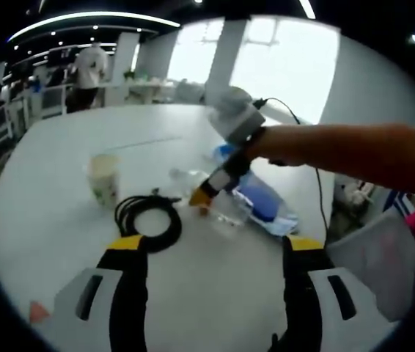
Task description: Arrange the tabletop items into an orderly group along one side of the table until the central work area is clear of visible clutter.
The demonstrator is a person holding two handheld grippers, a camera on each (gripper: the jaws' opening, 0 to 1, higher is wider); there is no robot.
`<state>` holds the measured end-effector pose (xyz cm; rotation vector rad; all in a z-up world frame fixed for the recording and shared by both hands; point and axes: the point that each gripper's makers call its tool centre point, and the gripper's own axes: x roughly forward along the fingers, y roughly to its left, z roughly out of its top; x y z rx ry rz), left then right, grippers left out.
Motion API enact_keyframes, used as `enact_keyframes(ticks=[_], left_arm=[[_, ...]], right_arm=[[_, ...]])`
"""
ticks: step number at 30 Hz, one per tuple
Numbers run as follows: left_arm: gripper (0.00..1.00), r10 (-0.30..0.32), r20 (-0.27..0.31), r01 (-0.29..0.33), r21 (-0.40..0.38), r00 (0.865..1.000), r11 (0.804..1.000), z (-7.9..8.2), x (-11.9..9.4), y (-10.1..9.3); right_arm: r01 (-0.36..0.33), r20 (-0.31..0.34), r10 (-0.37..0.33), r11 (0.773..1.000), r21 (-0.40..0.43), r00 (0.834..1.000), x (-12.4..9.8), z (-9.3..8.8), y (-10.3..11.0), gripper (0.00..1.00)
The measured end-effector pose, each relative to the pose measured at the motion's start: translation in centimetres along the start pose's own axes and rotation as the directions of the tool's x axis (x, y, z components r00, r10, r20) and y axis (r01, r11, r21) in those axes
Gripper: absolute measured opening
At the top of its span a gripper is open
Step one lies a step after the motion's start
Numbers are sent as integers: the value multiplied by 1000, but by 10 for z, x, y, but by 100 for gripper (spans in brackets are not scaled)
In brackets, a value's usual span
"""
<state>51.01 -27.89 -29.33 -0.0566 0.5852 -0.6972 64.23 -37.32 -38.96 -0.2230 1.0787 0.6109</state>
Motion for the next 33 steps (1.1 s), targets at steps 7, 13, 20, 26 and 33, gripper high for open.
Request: enact_keyframes(ticks=[7,13,20,26,33], left_arm=[[71,-5,-1,5,2,1000,1000,0,1,-1],[71,-10,-4,10,4,1000,1000,-1,1,-3],[71,-16,-7,16,10,1000,1000,-1,1,-5],[71,-18,-6,18,13,1000,1000,0,0,-5],[70,-22,-8,22,16,1000,1000,0,0,-7]], right_arm=[[-9,60,8,1000,17,998,-15,9,0,41],[-13,104,11,1000,20,995,-28,14,0,40],[-11,151,10,1000,4,989,-43,18,4,39],[-17,195,20,1000,-15,981,-53,22,8,38],[-29,249,42,998,-52,968,-61,24,16,38]])
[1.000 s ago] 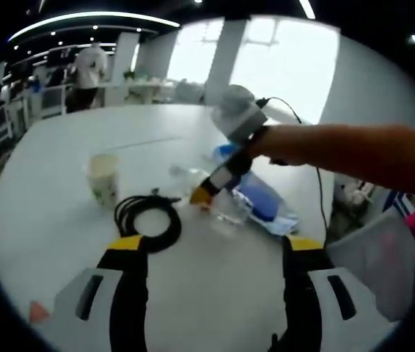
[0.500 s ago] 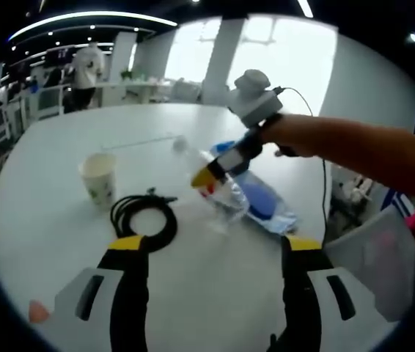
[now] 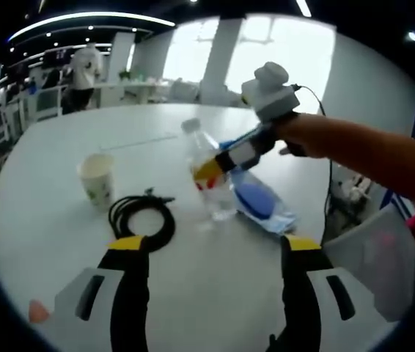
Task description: Arrange the tabletop items into an orderly group along one side of the table until the central work area is clear of visible clutter.
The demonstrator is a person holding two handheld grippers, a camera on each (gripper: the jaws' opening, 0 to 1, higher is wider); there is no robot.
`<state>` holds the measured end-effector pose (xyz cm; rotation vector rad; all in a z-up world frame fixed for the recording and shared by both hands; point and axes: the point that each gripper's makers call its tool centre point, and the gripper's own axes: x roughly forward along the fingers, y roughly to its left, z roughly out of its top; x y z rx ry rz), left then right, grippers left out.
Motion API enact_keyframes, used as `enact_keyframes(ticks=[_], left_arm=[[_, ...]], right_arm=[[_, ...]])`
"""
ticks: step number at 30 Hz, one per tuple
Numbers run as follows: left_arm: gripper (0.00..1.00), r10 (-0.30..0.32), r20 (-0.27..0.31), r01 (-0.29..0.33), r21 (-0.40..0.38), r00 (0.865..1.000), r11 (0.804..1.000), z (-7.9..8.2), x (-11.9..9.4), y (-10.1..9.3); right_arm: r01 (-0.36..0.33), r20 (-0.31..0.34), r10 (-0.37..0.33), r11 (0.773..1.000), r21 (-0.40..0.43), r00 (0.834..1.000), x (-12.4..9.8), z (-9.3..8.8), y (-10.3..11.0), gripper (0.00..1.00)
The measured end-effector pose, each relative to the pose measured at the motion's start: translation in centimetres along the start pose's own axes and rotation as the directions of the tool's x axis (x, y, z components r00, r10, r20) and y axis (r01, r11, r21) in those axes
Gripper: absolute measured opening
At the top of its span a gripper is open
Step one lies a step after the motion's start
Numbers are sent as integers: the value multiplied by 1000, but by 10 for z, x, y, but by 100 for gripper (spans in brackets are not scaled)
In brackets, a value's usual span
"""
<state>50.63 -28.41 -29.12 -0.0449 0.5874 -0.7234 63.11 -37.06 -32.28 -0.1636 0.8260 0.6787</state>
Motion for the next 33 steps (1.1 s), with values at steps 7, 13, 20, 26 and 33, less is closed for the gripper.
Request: enact_keyframes(ticks=[7,13,20,26,33], left_arm=[[70,-2,-1,2,2,1000,1000,0,0,-1],[70,-8,-7,8,6,1000,1000,-1,2,-3],[70,-8,-13,9,8,1000,1000,-3,3,-4],[69,-12,-23,12,11,1000,1000,-5,5,-6],[68,-15,-31,16,14,999,1000,-7,6,-8]], right_arm=[[-52,82,59,995,-81,995,-7,-1,15,38],[-114,120,134,980,-161,984,-12,-6,21,37],[-135,181,180,962,-239,967,-19,-13,25,38],[-133,204,201,942,-307,958,-23,-27,31,38],[-123,214,207,929,-348,955,-24,-25,33,38]])
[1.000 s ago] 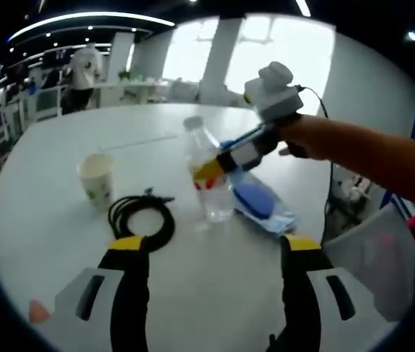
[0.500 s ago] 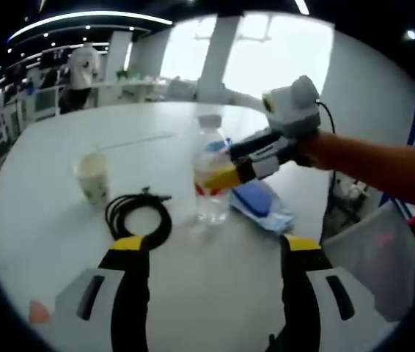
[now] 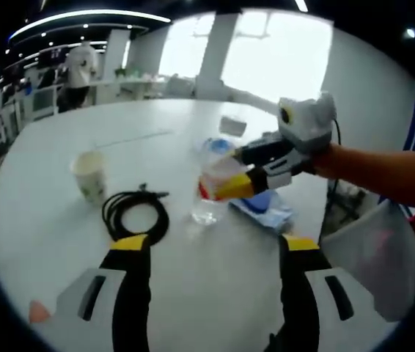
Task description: Arrange the tabletop items into an orderly group along one side of the table until the central work area is clear of visible clutter.
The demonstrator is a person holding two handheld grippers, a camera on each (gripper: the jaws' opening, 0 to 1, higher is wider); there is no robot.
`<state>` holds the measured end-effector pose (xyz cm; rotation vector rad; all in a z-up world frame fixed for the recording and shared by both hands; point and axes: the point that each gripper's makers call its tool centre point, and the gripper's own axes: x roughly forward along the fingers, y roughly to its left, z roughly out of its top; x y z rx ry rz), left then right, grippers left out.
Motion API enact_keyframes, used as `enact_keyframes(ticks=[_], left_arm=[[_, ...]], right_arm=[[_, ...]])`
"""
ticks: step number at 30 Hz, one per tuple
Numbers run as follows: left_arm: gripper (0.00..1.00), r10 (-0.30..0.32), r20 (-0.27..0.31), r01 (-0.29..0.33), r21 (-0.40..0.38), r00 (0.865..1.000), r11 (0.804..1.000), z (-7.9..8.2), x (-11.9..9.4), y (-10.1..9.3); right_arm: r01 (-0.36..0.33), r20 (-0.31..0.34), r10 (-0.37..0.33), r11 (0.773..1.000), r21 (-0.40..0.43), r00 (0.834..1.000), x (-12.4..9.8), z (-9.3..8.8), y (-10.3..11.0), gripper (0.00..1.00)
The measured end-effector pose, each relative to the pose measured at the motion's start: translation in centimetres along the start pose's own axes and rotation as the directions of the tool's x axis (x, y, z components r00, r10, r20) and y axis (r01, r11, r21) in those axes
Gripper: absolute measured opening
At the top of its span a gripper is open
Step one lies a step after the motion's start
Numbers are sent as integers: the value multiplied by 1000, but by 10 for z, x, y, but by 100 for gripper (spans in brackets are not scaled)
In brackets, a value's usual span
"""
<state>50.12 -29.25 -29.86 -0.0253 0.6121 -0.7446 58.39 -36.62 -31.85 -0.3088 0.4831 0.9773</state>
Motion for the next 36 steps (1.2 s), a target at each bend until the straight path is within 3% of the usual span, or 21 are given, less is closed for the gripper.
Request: enact_keyframes(ticks=[24,36], left_arm=[[68,0,-5,0,2,1000,1000,-1,0,0],[68,-4,-9,4,8,1000,1000,-2,2,-3]], right_arm=[[45,-36,-45,999,2,998,-1,-3,-1,39],[61,-14,-62,998,-13,998,-10,7,0,47]])
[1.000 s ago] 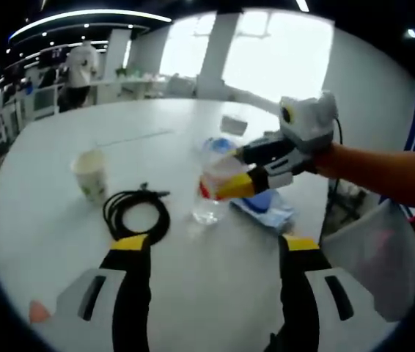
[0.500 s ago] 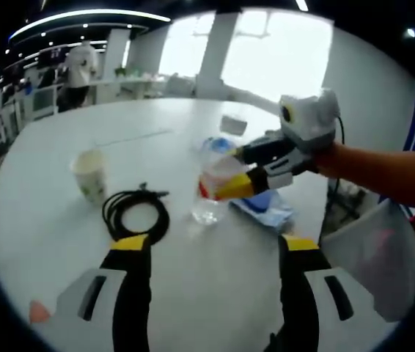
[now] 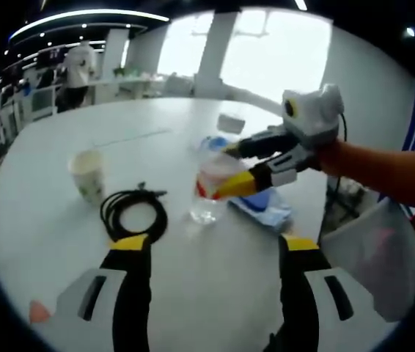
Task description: Arrange the tabletop items into an orderly group along one side of the table until the central work area is clear of visible clutter.
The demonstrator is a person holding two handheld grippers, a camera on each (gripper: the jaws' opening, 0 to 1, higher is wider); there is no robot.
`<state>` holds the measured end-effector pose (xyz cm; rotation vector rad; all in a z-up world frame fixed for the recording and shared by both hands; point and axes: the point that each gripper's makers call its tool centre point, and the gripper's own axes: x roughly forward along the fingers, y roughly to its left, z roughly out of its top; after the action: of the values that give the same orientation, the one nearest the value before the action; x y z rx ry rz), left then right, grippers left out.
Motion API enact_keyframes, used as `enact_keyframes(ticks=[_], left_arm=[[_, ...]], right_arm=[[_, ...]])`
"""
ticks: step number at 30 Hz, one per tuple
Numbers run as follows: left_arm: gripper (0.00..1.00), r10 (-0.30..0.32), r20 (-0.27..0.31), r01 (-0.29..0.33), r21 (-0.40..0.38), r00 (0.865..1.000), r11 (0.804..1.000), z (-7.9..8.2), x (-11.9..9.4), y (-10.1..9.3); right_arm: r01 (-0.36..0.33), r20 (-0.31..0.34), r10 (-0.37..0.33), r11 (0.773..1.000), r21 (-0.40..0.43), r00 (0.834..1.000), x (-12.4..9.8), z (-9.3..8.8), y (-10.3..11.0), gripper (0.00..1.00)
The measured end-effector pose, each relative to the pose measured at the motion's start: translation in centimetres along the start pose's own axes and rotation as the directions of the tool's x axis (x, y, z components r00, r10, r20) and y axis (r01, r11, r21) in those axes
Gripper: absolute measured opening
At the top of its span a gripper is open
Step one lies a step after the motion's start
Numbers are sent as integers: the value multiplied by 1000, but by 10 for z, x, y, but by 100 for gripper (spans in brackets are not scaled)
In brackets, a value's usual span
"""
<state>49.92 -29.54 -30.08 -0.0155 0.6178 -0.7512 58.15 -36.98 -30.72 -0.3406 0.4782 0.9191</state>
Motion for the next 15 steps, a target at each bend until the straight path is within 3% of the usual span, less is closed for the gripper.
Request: enact_keyframes(ticks=[10,15], left_arm=[[67,13,10,-13,8,1000,1000,3,3,-2],[66,17,28,-17,31,999,999,11,11,-13]], right_arm=[[12,10,-12,1000,7,1000,-18,0,0,51],[22,24,-23,1000,12,999,-31,1,-1,53]])
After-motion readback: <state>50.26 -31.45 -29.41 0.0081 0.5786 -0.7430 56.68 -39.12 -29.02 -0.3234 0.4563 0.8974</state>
